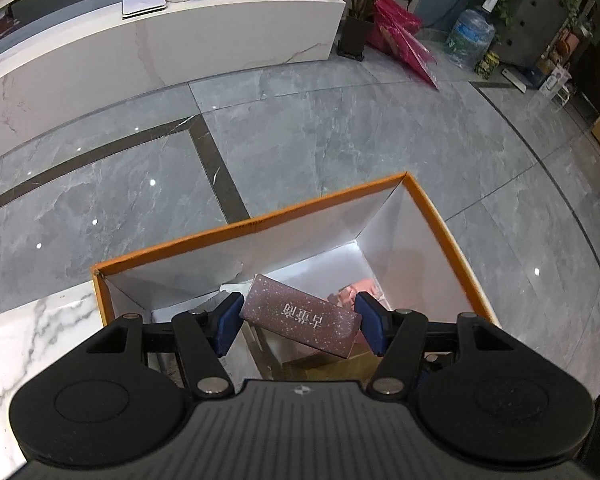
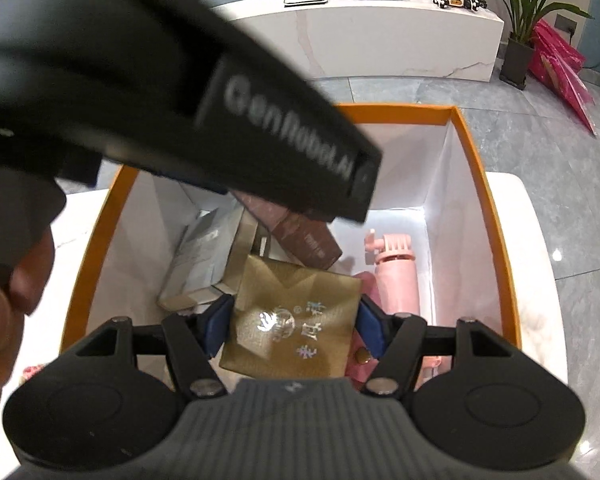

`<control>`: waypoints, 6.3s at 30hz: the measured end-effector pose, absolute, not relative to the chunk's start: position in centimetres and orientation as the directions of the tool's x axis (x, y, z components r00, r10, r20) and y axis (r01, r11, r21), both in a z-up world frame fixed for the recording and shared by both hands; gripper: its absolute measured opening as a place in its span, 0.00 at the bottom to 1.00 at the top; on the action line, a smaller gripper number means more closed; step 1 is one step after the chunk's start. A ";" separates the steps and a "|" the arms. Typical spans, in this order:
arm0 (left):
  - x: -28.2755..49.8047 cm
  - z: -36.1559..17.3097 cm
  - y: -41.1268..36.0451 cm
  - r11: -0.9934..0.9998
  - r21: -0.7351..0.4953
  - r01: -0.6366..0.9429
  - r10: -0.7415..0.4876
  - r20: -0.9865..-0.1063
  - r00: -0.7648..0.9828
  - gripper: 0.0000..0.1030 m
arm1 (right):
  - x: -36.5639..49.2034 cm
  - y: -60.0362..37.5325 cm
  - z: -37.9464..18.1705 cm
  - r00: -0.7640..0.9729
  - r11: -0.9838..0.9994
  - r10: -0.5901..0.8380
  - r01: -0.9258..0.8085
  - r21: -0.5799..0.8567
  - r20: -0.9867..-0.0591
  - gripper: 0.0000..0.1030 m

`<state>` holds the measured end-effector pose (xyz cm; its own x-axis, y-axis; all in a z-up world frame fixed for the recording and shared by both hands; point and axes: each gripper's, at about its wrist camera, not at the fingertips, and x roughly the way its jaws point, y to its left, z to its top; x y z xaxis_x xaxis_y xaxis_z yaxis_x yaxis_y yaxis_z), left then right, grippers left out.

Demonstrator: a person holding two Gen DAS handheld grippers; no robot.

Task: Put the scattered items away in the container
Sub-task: 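Open both tools to release the picture box and gold box inside, then move both tools back over the table toward the plush toy, then grasp the navy XI JIANG NAN box with the left tool while the right tool grasps the crocheted bunny, then lift and carry the navy box and bunny over the orange box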

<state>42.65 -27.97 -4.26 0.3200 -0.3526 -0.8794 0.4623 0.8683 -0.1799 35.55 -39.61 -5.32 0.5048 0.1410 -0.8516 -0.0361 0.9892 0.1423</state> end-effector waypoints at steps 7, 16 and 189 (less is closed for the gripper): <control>42.1 -4.1 -28.6 0.855 -0.148 0.497 -0.334 -0.891 0.309 0.69 | 35.6 -39.3 -5.9 0.497 0.989 0.147 -0.049 0.141 -0.856 0.71; 42.2 -3.1 -27.5 0.862 -0.211 0.461 -0.383 -0.868 0.317 0.77 | 34.7 -39.6 -5.3 0.502 0.989 0.142 -0.047 0.137 -0.853 0.76; 25.1 -6.5 12.4 0.986 -0.052 0.156 -0.119 -0.880 0.459 0.88 | 21.2 -18.1 -2.0 0.438 0.824 0.197 -0.559 -0.095 -0.877 0.56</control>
